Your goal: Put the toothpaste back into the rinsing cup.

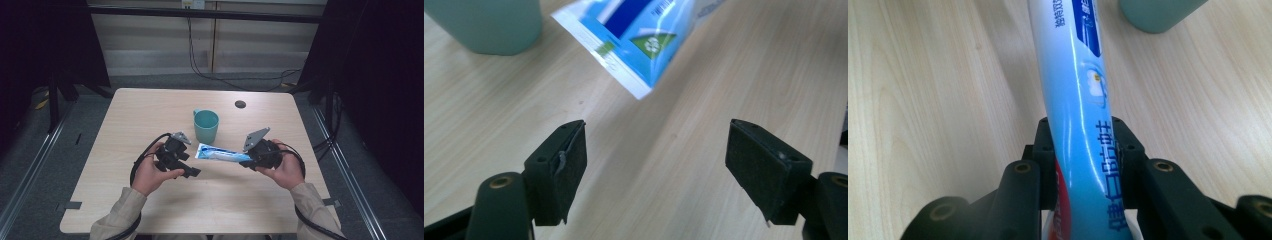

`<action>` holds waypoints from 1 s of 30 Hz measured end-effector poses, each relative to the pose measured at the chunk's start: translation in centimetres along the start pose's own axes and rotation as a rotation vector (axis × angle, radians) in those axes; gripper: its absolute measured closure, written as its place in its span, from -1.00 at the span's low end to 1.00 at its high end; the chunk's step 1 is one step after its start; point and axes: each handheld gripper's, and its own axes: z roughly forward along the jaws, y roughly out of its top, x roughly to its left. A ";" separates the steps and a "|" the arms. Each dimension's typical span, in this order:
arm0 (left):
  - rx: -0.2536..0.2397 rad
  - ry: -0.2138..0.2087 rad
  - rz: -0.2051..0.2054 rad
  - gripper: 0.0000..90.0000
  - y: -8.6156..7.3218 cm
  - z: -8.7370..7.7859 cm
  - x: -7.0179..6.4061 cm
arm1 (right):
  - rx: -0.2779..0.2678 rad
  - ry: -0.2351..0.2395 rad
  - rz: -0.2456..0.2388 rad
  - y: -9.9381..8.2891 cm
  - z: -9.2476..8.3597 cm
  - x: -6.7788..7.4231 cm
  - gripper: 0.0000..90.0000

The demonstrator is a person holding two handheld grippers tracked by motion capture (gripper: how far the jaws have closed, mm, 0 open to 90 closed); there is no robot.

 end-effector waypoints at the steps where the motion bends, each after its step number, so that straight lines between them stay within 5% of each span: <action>1: 0.002 -0.002 0.001 -0.45 0.0 0.1 0.0 | -0.005 -0.002 0.005 0.1 0.0 0.0 0.57; 30: -0.124 -0.066 -0.092 -0.42 0.5 1.0 0.0 | -0.099 -0.019 0.053 2.8 1.1 0.7 0.57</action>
